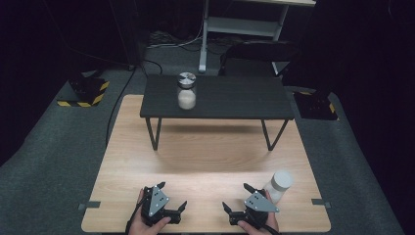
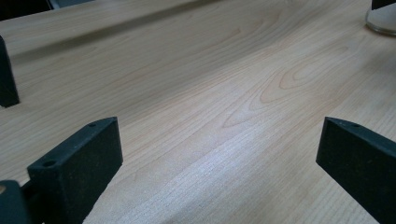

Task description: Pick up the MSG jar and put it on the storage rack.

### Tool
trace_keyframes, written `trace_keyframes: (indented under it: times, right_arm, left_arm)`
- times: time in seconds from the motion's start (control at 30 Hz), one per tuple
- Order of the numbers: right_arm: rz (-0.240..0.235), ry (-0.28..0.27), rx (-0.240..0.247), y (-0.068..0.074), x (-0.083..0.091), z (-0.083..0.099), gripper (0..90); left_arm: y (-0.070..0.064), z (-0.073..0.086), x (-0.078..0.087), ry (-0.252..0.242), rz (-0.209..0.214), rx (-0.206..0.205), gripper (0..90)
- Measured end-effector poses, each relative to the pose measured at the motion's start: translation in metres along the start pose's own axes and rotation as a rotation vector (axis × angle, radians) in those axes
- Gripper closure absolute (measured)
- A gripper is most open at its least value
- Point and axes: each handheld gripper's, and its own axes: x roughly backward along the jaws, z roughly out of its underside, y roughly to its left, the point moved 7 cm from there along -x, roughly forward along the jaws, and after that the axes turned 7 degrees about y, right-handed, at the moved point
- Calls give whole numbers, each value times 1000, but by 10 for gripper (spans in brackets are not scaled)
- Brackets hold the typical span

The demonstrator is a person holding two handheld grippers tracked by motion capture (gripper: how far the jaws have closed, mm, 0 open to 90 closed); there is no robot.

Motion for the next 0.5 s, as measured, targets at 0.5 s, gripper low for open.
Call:
trace_keyframes:
  times: [0.5]
  right_arm:
    - [-4,-8,-19,-2,1,1,3]
  left_arm:
    - [2,1,1,-3,4,29,3]
